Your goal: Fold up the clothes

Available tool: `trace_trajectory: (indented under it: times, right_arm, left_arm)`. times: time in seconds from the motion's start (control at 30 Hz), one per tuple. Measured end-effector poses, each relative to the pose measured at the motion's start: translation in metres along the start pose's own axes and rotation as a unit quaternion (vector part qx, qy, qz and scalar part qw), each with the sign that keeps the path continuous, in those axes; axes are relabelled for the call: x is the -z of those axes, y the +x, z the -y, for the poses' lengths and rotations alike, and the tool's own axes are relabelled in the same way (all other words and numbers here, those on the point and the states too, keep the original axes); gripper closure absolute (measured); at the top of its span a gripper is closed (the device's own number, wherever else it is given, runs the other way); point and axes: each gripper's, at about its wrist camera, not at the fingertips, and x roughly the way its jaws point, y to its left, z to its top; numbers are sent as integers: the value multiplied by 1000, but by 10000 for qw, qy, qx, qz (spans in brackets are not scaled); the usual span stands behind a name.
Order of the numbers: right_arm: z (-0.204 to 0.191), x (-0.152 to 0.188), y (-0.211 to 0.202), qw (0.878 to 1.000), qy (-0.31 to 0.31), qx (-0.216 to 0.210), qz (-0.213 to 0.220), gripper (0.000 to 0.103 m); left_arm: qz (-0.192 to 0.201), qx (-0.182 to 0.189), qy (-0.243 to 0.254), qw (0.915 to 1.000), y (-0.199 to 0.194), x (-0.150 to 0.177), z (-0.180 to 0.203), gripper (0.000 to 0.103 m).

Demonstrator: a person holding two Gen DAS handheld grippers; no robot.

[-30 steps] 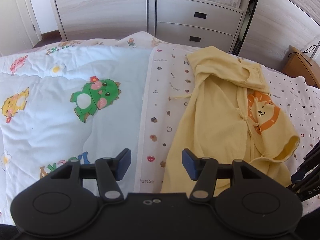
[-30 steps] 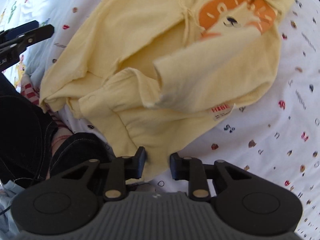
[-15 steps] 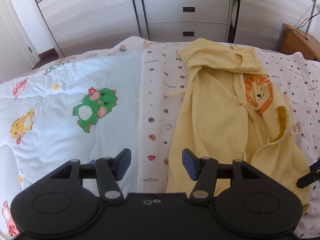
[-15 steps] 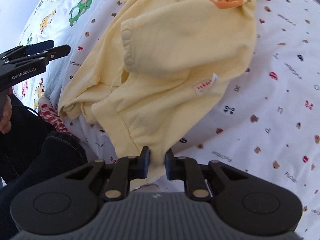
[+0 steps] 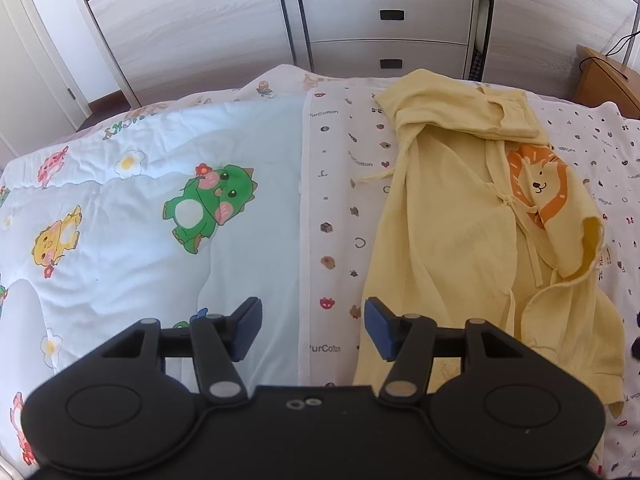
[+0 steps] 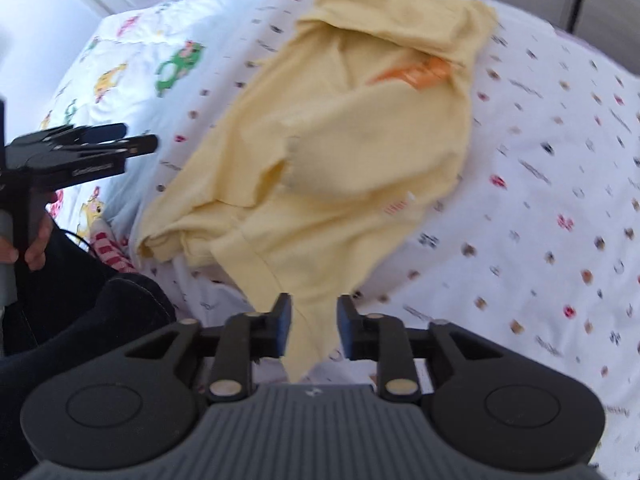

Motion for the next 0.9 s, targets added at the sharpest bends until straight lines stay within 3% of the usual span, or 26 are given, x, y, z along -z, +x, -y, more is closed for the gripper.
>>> trace_trajectory:
  times: [0.07, 0.27, 0.4, 0.53, 0.63, 0.67, 0.73, 0.9]
  right_arm:
    - [-15, 2, 13, 9994, -299, 173, -31, 61]
    - [-34, 1, 37, 9974, -418, 556, 183, 54]
    - [-29, -6, 49, 9978, -45, 592, 311, 52]
    - [-12, -17, 62, 9950, 708, 549, 451, 53]
    - [-11, -19, 66, 9919, 841, 768, 568, 61]
    - [-11, -19, 68, 9907, 884, 837, 610, 79]
    - [-10, -17, 68, 9890, 934, 927, 669, 91]
    - [-1, -10, 64, 9870, 1200, 699, 806, 98]
  left_arm:
    - [50, 38, 3, 10000, -3, -1, 0, 46]
    - [141, -16, 252, 9996, -9, 2, 5, 46]
    - [107, -57, 298, 9995, -7, 7, 3, 46]
    - [84, 15, 238, 9997, -5, 4, 2, 46]
    - [61, 76, 244, 9997, -3, 0, 5, 46]
    - [57, 65, 262, 9996, -2, 0, 6, 46]
    - [54, 79, 299, 9995, 0, 1, 9, 46]
    - [1, 61, 355, 9994, 3, 4, 12, 46]
